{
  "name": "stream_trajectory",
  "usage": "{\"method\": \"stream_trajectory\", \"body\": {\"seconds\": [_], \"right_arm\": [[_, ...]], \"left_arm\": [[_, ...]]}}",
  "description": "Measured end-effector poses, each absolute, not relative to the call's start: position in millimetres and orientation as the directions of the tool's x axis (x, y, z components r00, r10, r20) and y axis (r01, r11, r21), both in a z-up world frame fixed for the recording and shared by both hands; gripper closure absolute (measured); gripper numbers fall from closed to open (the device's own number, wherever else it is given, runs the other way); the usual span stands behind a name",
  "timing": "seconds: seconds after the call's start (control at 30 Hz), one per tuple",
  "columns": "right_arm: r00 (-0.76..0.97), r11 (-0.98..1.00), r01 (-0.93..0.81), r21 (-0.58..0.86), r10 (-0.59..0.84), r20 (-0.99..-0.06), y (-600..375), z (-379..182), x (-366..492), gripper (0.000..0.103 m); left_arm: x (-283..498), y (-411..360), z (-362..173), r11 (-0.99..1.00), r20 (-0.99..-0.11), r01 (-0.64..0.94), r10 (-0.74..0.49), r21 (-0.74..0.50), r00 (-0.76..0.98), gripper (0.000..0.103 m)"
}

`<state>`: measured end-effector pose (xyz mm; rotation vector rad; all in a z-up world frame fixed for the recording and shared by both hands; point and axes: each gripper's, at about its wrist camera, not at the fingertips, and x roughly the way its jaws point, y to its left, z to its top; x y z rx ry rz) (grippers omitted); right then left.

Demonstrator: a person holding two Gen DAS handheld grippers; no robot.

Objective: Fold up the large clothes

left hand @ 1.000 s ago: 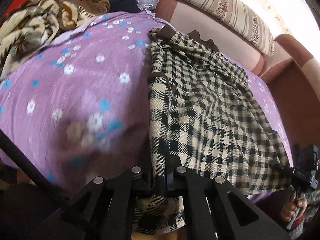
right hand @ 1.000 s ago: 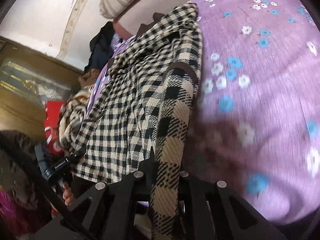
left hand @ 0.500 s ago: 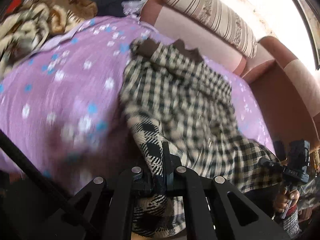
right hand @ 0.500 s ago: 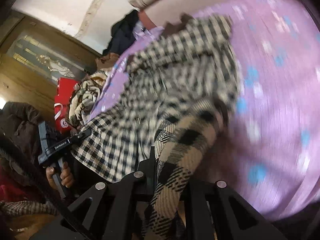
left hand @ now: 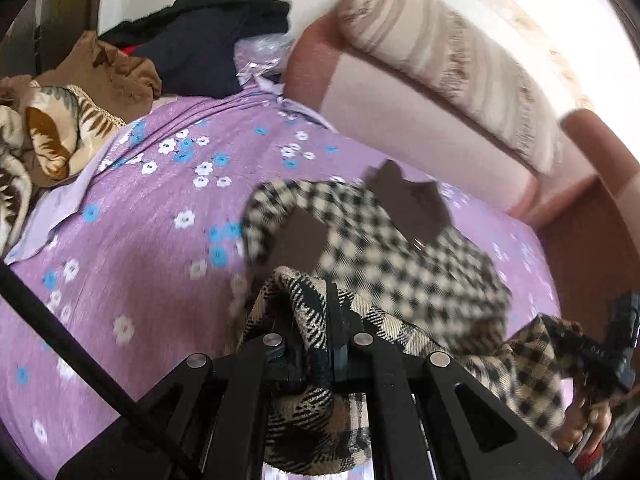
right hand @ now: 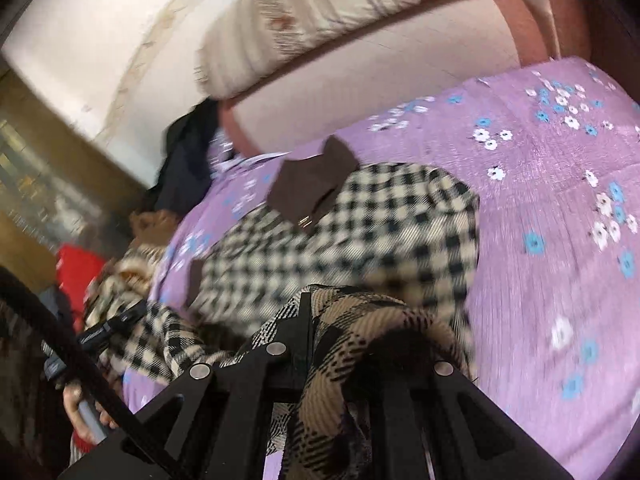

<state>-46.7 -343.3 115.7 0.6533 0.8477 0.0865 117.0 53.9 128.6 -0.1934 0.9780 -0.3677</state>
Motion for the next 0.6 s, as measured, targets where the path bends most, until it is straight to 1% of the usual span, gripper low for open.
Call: {"method": "stream_trajectory", "body": {"seconds": [0.1,0.17,0.23,0.3,0.33,0.37,0.4,0.43,0.47,0.5,0.53,0.57,0.6], "right_arm": [[0.670,0.776,0.244,0.582,0.300,-0.680,-360.5,97.7,-14.0,0.096],[0.667,0.744,0.274,0.609,0.309,-0.678,-372.2,84.1,3.6,0.095],[0.656,0.722,0.306,0.621,0.313,-0.687,-381.1,70.3,19.9,0.093],[0.642,0.711,0.326,0.623,0.317,-0.698,-385.7,59.1,30.0,0.093],[0.637,0.707,0.329,0.626,0.323,-0.700,-387.0,55.7,34.2,0.089],[0.632,0.703,0.329,0.630,0.332,-0.700,-388.4,52.0,39.3,0.085],[0.632,0.699,0.325,0.637,0.340,-0.696,-389.5,49.5,43.6,0.081],[0.634,0.695,0.320,0.644,0.347,-0.691,-390.4,47.7,46.5,0.073],[0.640,0.691,0.315,0.651,0.352,-0.683,-391.8,45.8,50.4,0.065],[0.648,0.685,0.314,0.657,0.351,-0.675,-393.6,44.1,54.4,0.061],[0.657,0.681,0.316,0.661,0.346,-0.670,-395.1,42.6,57.3,0.053],[0.665,0.679,0.320,0.661,0.336,-0.667,-396.9,41.7,59.8,0.047],[0.674,0.678,0.330,0.657,0.318,-0.667,-398.7,41.7,62.3,0.046]], "left_arm": [[154.4,49.1,115.2,0.921,-0.783,0.186,-0.388,-0.341,0.486,0.098],[175.8,46.2,105.1,0.916,-0.788,0.164,-0.398,-0.365,0.470,0.097],[192.0,44.5,93.1,0.913,-0.794,0.135,-0.401,-0.384,0.456,0.097],[202.1,43.8,83.0,0.904,-0.793,0.123,-0.420,-0.410,0.441,0.095],[205.1,44.1,80.0,0.894,-0.785,0.126,-0.440,-0.430,0.437,0.089],[206.7,45.4,78.8,0.878,-0.768,0.135,-0.469,-0.460,0.437,0.077],[207.4,46.8,78.9,0.858,-0.746,0.144,-0.503,-0.493,0.438,0.071],[208.3,49.1,79.2,0.832,-0.718,0.151,-0.540,-0.534,0.440,0.059],[209.2,51.2,80.1,0.813,-0.697,0.149,-0.563,-0.562,0.445,0.051],[211.4,54.5,80.8,0.789,-0.671,0.138,-0.588,-0.599,0.452,0.046],[214.3,58.3,81.1,0.762,-0.643,0.124,-0.612,-0.636,0.460,0.037],[216.9,61.7,82.2,0.740,-0.623,0.108,-0.627,-0.664,0.468,0.031],[219.7,65.0,82.6,0.719,-0.605,0.088,-0.638,-0.689,0.476,0.030]]}}
